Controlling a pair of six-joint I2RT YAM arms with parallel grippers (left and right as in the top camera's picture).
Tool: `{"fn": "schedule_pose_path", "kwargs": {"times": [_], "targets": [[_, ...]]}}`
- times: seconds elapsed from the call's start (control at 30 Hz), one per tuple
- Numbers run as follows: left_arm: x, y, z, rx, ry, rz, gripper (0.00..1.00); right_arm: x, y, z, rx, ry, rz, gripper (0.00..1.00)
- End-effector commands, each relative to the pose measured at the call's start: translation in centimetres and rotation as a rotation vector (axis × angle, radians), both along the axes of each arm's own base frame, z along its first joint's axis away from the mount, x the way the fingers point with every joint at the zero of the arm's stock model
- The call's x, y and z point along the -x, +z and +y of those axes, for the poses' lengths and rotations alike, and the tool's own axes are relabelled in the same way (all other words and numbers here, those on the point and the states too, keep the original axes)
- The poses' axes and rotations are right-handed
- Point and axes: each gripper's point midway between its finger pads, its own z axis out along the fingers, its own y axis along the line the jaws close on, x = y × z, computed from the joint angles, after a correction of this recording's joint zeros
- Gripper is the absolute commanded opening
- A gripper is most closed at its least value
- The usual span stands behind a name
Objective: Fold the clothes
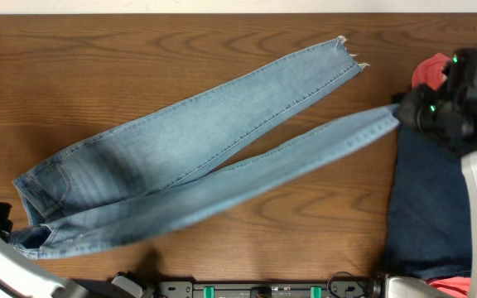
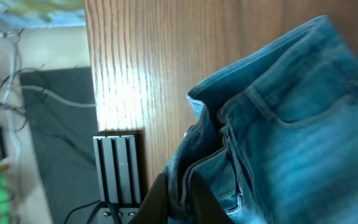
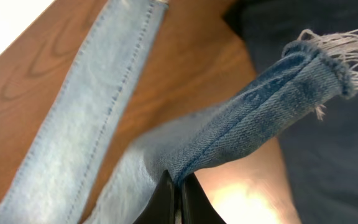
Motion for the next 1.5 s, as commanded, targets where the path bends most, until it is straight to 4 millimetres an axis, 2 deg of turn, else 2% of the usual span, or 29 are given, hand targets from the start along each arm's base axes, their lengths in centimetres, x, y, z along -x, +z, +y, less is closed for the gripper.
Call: {"fn": "schedule_pose_path", "kwargs": {"times": [0.0, 0.2, 0.43, 0.6, 0.8, 0.83, 0.87, 0.93, 0.97, 1.03, 1.17, 1.23, 1.33, 1.47], "targets": [[0.1, -1.3, 1.5, -0.006, 0.047, 0.05, 0.06, -2.7, -0.3, -0.5, -0.034, -0.011, -0.038, 0.01], [-1.5, -3.6, 3.8, -0.003, 0.048, 0.044, 0.06, -8.6, -1.8, 0.9, -0.125, 0.052, -0.135, 0.01], [-5.0, -5.9, 5.6, -0.003, 0.004, -0.015, 0.06, -13.5, -4.7, 1.6, -0.209, 0.053, -0.18, 0.01], [-7.9, -6.5, 6.6, -0.051, -0.048, -0.059, 0.06, -16.8, -6.9, 3.0, -0.249, 0.096, -0.227, 0.01], [-11.1, -6.4, 6.5, -0.097, -0.114, -0.103, 0.1, -20.3, -10.0, 5.8, -0.291, 0.112, -0.272, 0.02], [-11.5, -6.3, 6.5, -0.104, -0.122, -0.109, 0.11, -21.0, -10.3, 6.3, -0.292, 0.122, -0.293, 0.06], [-11.9, -6.2, 6.5, -0.111, -0.129, -0.116, 0.13, -21.9, -10.6, 6.8, -0.289, 0.138, -0.325, 0.21], [-12.3, -6.1, 6.4, -0.12, -0.14, -0.123, 0.22, -23.6, -11.0, 7.5, -0.259, 0.186, -0.401, 0.63], [-12.4, -6.1, 6.4, -0.119, -0.143, -0.123, 0.27, -24.0, -11.2, 8.0, -0.252, 0.223, -0.427, 0.8], [-12.3, -6.2, 6.2, -0.112, -0.144, -0.117, 0.32, -23.8, -12.0, 8.4, -0.262, 0.266, -0.414, 0.99], [-12.0, -6.3, 5.9, -0.1, -0.158, -0.102, 0.41, -22.1, -13.9, 7.7, -0.234, 0.337, -0.328, 0.99], [-11.8, -6.4, 5.7, -0.091, -0.177, -0.088, 0.44, -20.6, -15.3, 7.1, -0.242, 0.361, -0.252, 0.99], [-11.3, -6.6, 5.4, -0.077, -0.198, -0.056, 0.45, -18.0, -17.6, 5.8, -0.243, 0.355, -0.113, 0.95], [-9.6, -6.8, 5.1, -0.067, -0.184, 0.026, 0.46, -15.1, -19.4, 5.1, -0.208, 0.429, 0.003, 0.89]]}}
